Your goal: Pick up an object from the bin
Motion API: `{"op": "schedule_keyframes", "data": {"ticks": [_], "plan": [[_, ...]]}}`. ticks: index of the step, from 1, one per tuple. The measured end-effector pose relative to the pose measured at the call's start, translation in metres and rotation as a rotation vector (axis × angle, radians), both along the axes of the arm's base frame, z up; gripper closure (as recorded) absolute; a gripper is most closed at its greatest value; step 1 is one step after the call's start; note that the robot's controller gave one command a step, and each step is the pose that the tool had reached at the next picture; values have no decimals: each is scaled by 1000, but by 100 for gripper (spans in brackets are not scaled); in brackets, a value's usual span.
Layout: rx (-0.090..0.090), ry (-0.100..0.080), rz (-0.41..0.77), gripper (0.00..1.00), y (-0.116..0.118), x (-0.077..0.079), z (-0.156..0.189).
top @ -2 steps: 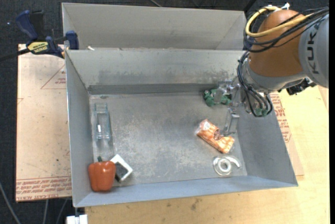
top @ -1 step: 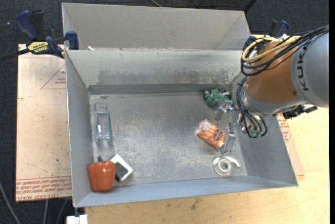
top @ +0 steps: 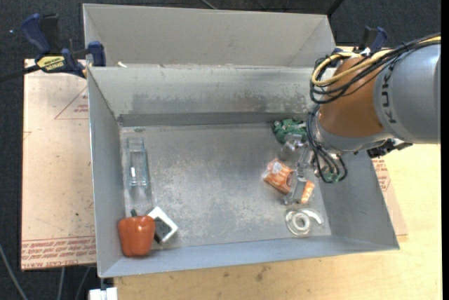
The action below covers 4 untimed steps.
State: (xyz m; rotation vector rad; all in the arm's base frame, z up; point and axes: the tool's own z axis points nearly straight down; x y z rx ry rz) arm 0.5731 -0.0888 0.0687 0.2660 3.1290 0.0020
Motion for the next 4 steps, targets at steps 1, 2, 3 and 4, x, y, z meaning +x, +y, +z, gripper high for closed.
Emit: {"op": "schedule_keyframes", "data": {"ticks": [1,2,3,4], "plan": [[0,2,-60,0,13,-27,24],[3,-2,0,100,1,2,3],[2,-2,1,100,1,2,3],[3,3,1,100,2,0,8]]}}
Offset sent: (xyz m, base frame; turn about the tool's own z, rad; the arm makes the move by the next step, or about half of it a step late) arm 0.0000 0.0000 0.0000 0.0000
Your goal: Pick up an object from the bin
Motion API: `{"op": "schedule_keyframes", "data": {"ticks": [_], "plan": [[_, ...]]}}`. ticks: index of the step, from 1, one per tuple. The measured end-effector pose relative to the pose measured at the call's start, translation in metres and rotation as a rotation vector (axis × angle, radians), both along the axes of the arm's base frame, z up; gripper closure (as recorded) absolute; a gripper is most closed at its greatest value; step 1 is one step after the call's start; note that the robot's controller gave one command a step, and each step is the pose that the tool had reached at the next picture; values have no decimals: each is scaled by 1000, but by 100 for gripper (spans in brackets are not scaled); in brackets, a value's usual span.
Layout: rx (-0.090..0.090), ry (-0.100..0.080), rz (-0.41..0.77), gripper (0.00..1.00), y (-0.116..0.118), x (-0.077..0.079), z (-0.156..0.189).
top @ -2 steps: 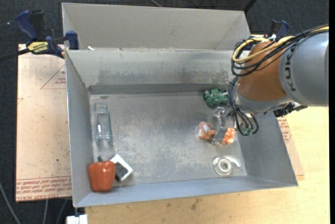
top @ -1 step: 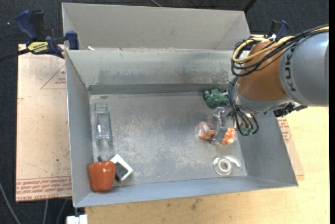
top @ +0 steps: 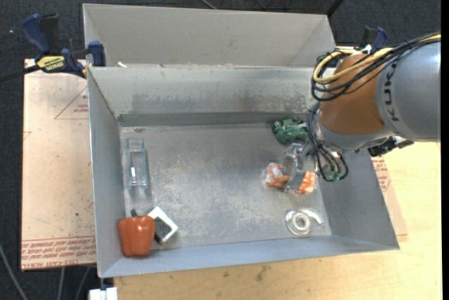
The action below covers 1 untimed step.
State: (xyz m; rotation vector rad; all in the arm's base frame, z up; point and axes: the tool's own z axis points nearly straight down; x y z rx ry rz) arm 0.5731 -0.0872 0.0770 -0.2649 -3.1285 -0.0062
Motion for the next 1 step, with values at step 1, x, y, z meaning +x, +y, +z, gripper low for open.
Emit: {"op": "schedule_keyframes", "data": {"ticks": [1], "plan": [[-1,3,0,100,0,-1,20]]}}
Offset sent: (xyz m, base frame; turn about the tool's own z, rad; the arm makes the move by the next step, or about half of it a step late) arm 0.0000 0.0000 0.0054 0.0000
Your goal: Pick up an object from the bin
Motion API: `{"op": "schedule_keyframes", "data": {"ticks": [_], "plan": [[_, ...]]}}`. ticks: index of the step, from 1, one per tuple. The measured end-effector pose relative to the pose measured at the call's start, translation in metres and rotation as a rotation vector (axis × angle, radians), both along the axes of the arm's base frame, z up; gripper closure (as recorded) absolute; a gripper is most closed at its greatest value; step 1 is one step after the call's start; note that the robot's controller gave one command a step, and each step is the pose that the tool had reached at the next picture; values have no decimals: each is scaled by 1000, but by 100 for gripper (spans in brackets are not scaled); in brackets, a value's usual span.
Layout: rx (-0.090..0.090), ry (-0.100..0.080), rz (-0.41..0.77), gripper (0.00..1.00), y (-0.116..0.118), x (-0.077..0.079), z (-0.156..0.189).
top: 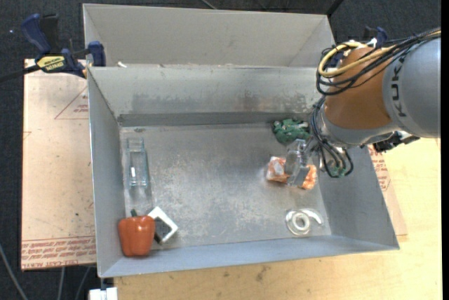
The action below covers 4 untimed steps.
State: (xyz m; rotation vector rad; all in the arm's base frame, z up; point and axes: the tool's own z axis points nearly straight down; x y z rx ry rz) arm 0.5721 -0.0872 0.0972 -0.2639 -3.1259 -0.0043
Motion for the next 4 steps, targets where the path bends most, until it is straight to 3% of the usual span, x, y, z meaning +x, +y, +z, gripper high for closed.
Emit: {"op": "schedule_keyframes", "data": {"ticks": [2,4], "plan": [[-2,-11,0,100,-1,3,30],[-2,-8,0,100,-1,3,44]]}}
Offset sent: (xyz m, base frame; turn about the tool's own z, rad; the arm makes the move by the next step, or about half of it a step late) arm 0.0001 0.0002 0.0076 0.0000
